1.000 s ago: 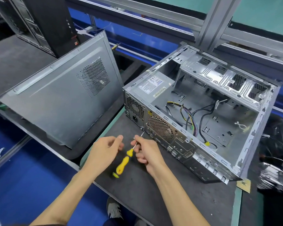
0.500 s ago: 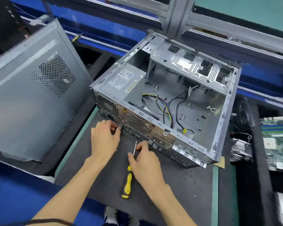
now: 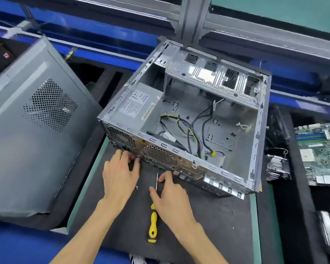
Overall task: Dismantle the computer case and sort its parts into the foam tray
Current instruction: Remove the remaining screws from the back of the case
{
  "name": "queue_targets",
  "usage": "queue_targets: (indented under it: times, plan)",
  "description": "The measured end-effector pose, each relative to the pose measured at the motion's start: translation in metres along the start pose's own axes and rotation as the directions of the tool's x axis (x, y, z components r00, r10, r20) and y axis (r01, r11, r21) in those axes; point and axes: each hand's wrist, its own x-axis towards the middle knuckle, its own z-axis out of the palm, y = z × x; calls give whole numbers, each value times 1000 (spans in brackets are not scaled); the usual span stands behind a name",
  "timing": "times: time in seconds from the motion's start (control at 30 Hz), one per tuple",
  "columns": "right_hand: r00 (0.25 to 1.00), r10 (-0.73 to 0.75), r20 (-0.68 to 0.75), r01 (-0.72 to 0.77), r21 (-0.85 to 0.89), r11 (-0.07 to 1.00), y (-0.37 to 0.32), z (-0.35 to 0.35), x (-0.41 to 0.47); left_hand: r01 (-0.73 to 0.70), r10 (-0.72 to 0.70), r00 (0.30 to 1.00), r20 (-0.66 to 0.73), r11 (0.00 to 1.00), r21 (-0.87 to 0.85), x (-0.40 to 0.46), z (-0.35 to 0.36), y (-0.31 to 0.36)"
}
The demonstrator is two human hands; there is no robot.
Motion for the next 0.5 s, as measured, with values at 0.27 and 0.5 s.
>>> queue_targets:
  times: [0.27,0.5]
  plan:
    - [998,-8,64,8,4,1000,0,-5,3,-32,34,999,-25,998,50,-1,6,-2]
    - [989,-2,148,-3,34,999,-1,-12,-1,-40,39,999,16,998,51,-1,2,4]
